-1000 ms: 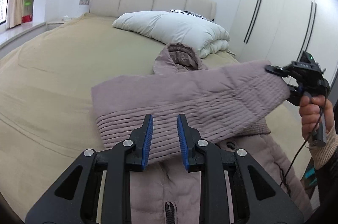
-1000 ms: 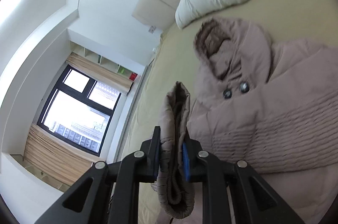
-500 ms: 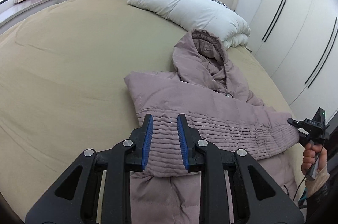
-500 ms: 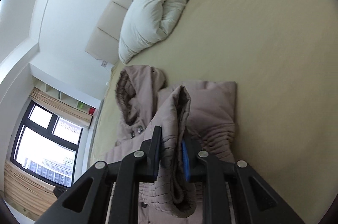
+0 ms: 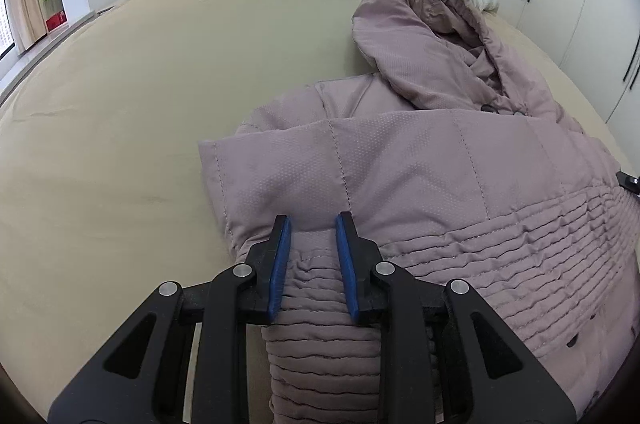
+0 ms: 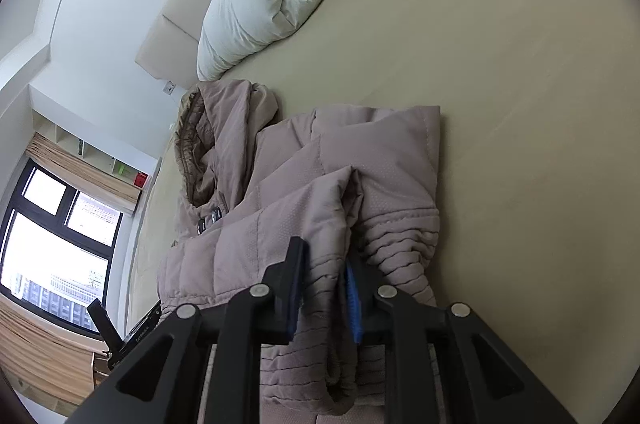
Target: Fold large clothes
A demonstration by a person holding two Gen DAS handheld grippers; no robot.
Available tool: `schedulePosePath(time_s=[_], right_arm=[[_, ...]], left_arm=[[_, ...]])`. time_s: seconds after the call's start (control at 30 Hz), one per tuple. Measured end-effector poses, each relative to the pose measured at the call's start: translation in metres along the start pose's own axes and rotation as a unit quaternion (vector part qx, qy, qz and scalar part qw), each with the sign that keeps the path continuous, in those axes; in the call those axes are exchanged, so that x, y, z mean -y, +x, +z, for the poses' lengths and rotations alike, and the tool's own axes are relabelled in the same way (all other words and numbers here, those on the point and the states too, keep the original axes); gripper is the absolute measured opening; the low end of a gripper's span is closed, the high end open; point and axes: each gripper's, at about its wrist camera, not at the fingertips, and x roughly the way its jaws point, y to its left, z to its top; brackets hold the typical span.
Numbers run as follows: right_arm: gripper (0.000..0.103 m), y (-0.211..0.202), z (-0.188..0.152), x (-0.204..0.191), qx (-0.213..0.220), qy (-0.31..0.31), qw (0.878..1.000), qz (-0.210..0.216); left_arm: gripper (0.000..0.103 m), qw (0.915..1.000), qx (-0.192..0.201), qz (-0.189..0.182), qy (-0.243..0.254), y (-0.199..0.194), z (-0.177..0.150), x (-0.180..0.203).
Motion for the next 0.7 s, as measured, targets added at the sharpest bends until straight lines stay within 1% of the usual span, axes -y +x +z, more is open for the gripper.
schedulePosePath(time_s=[0.1, 0.13, 0.2, 0.23, 0.27, 0.3, 0.33, 0.37, 0.4, 0.43, 0.5, 0.53, 0.57, 0.6, 0.63, 0.67, 0.7], right_arm=[[0.022, 0.003, 0.0, 0.005, 0.0, 0.007, 1.0, -0.003], [0.023, -0.001, 0.0, 0.002, 0.003, 0.002, 1.0, -0.013], [0.031, -0.013, -0.001, -0.012, 0.011, -0.02, 0.998, -0.05], [0.039, -0.02, -0.002, -0.02, 0.019, -0.031, 0.997, -0.063], [0.055, -0.031, -0.004, -0.033, 0.04, -0.052, 0.996, -0.068], [0.063, -0.04, -0.007, -0.046, 0.058, -0.071, 0.994, -0.064], [0.069, -0.045, -0.008, -0.058, 0.067, -0.088, 0.992, -0.062], [0.069, -0.045, -0.011, -0.072, 0.068, -0.112, 0.99, -0.057], [0.069, -0.041, -0.015, -0.085, 0.061, -0.136, 0.987, -0.053], [0.069, -0.035, -0.019, -0.094, 0.053, -0.154, 0.985, -0.053], [0.069, -0.008, -0.026, -0.098, 0.018, -0.18, 0.98, -0.08], [0.069, 0.009, -0.028, -0.092, -0.01, -0.18, 0.979, -0.093], [0.069, 0.019, -0.029, -0.087, -0.023, -0.182, 0.978, -0.103], [0.067, 0.021, -0.03, -0.086, -0.018, -0.188, 0.976, -0.112], [0.064, 0.017, -0.027, -0.088, -0.017, -0.189, 0.976, -0.109], [0.065, 0.012, -0.022, -0.091, -0.015, -0.183, 0.978, -0.096], [0.065, 0.006, -0.016, -0.093, -0.008, -0.177, 0.981, -0.079]], left_arm=[[0.023, 1.0, -0.002, -0.004, 0.0, -0.004, 0.004, 0.0], [0.023, 1.0, 0.004, -0.003, -0.003, -0.012, 0.005, -0.001], [0.023, 0.9994, 0.031, -0.005, -0.012, -0.033, 0.004, -0.001], [0.023, 0.9987, 0.05, -0.003, -0.01, -0.044, 0.003, 0.002], [0.023, 0.9981, 0.061, 0.002, -0.005, -0.049, 0.001, 0.004], [0.023, 0.9976, 0.069, 0.008, 0.002, -0.05, -0.001, 0.006], [0.023, 0.9978, 0.066, 0.011, 0.007, -0.048, -0.002, 0.008], [0.023, 0.9987, 0.048, 0.011, 0.011, -0.038, -0.003, 0.008], [0.023, 0.9997, 0.022, 0.001, 0.006, -0.023, -0.006, 0.006], [0.023, 0.9998, 0.021, -0.007, -0.003, -0.019, -0.008, 0.004], [0.023, 0.9996, 0.022, -0.014, -0.012, -0.023, -0.007, 0.0], [0.023, 0.9995, 0.026, -0.012, -0.013, -0.029, -0.004, 0.001], [0.023, 0.9993, 0.034, -0.011, -0.012, -0.037, -0.002, 0.001], [0.023, 0.9987, 0.047, -0.013, -0.013, -0.047, 0.001, 0.001], [0.023, 0.9978, 0.062, -0.019, -0.015, -0.057, 0.007, 0.001], [0.026, 0.9969, 0.072, -0.024, -0.018, -0.064, 0.016, 0.0], [0.032, 0.9965, 0.075, -0.027, -0.026, -0.064, 0.03, 0.0]])
